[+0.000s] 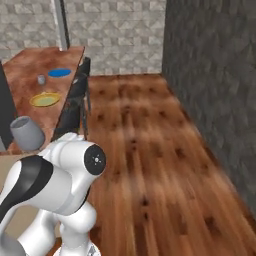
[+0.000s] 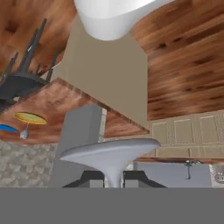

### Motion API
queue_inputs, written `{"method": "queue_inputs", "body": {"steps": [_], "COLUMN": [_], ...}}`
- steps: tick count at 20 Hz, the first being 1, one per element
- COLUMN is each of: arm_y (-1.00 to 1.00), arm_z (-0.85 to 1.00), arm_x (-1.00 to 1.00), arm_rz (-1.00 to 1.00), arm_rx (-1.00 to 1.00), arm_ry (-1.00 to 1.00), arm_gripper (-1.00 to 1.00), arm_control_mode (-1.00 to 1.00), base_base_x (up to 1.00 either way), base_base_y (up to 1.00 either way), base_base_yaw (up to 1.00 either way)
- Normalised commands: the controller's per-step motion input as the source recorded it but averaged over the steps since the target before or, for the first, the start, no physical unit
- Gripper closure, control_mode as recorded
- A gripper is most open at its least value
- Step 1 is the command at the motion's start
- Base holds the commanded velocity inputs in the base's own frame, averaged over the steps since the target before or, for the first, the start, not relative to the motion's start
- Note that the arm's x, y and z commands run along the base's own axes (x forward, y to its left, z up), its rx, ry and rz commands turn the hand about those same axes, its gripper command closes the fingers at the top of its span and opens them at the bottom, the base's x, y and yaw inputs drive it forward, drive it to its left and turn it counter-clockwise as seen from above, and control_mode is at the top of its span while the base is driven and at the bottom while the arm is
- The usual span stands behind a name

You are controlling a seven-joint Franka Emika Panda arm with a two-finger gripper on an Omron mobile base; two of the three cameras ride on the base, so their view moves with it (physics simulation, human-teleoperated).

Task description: Retrieve the wine glasses from the counter and place one next to each plate.

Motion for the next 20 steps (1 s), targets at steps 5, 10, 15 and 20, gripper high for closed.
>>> {"method": "queue_inputs", "body": {"steps": [5,10,15,20], "arm_y": [0.00,0.00,0.00,0.00], "arm_z": [0.00,0.00,0.00,0.00], "arm_x": [0.00,0.00,0.00,0.00], "arm_rz": [0.00,0.00,0.00,0.00], "arm_rx": [0.00,0.00,0.00,0.00], "arm_ry": [0.00,0.00,0.00,0.00], "arm_gripper": [1.00,1.00,1.00,1.00], "arm_control_mode": [1.00,1.00,1.00,1.00], "base_base_x": [0.36,0.52,0.69,0.98], "base_base_y": [-0.65,-1.00,-1.00,-0.94], "base_base_yaw": [0.65,0.33,0.29,0.40]}}
